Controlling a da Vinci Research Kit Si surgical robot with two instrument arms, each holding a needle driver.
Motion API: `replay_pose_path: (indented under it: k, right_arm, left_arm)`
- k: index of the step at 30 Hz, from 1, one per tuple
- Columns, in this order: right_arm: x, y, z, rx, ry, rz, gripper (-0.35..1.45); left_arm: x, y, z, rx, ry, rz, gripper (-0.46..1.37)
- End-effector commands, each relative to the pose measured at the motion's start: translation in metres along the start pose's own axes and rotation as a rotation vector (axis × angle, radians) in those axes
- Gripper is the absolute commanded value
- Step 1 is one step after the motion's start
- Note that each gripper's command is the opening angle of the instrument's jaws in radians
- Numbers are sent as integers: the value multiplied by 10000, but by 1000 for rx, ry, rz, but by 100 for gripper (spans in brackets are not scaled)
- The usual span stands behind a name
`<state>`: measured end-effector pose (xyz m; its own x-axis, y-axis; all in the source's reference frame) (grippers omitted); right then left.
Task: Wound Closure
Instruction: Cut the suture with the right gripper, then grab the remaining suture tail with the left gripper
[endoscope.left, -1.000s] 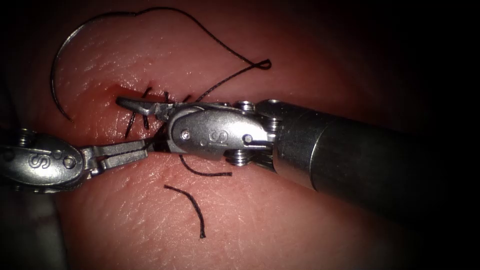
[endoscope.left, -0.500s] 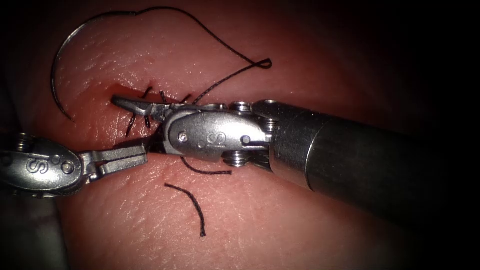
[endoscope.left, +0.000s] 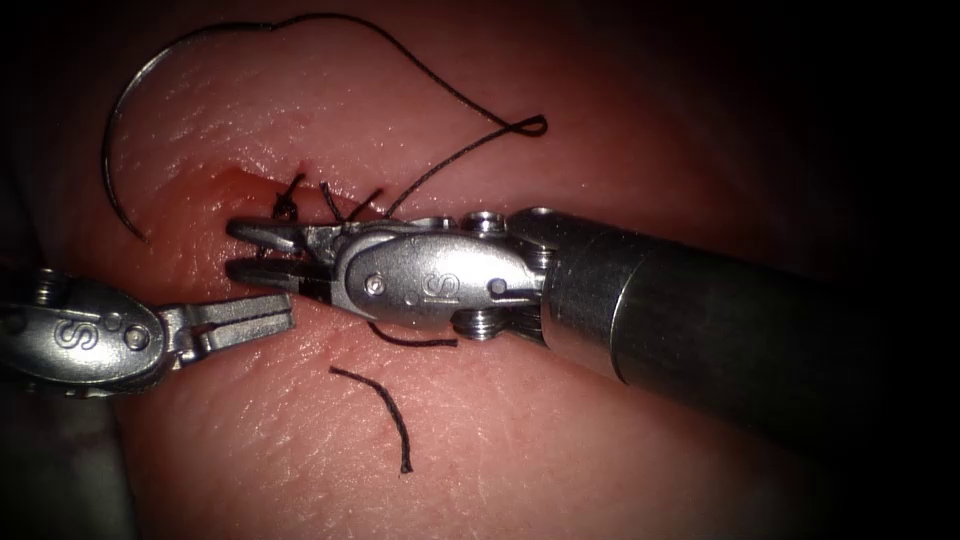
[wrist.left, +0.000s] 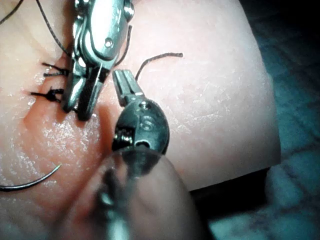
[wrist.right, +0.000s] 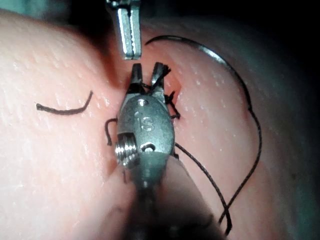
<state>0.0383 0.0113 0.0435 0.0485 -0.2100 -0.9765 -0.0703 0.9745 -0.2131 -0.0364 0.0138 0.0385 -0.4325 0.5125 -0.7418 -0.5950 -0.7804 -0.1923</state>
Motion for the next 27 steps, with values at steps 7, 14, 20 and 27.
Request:
replay_pose_path:
  k: [7,14,20,27]
  right_arm:
    - [2,-2,0,15,2,0,-35]
    - [6,1,4,16,1,3,31]
    - [8,8,4,15,0,9,128]
    - [16,19,-8,-1,-21,21,144]
  left_arm:
    - [0,-1,0,-2,0,0,-35]
    - [1,-3,0,-3,-1,-2,-5]
    - [3,-7,-2,-5,0,2,12]
    - [3,-8,-7,-7,0,-15,28]
